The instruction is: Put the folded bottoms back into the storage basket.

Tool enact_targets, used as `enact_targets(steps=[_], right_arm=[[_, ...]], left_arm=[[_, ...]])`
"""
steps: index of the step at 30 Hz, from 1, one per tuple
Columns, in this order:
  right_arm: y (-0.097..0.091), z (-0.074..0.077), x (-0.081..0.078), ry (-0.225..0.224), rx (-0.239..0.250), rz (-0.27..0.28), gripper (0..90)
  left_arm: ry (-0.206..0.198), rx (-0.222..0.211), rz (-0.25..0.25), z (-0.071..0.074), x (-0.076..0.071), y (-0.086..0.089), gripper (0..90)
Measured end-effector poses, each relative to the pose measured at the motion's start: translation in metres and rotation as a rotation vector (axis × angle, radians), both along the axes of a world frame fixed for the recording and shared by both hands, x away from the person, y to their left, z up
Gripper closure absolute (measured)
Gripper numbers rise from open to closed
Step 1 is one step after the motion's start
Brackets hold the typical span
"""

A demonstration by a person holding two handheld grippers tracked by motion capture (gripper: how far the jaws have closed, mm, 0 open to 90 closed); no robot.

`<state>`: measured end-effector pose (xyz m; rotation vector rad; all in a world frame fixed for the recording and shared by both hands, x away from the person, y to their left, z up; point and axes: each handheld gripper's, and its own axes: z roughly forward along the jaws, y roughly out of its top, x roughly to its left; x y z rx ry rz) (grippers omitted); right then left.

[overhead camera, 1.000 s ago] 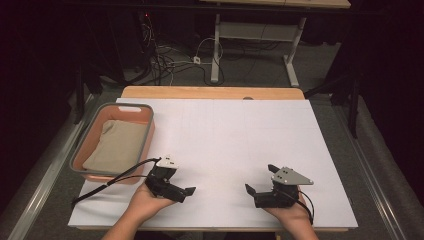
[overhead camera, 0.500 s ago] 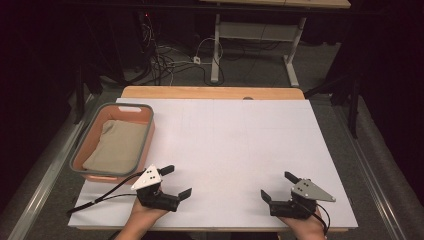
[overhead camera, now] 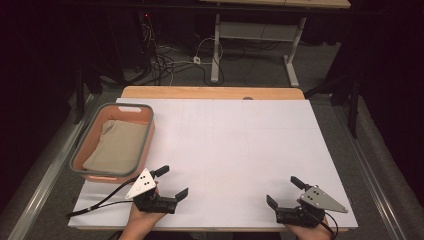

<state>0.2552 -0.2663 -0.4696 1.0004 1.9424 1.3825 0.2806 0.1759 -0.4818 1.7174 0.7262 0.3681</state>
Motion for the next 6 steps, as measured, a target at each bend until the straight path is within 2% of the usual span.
enact_targets(steps=[6], right_arm=[[-0.0039, -0.0029, 0.0013, 0.013, 0.004, -0.016, 0.0]], left_arm=[[0.0, 0.0, -0.006, -0.0001, -0.0001, 0.0005, 0.0]])
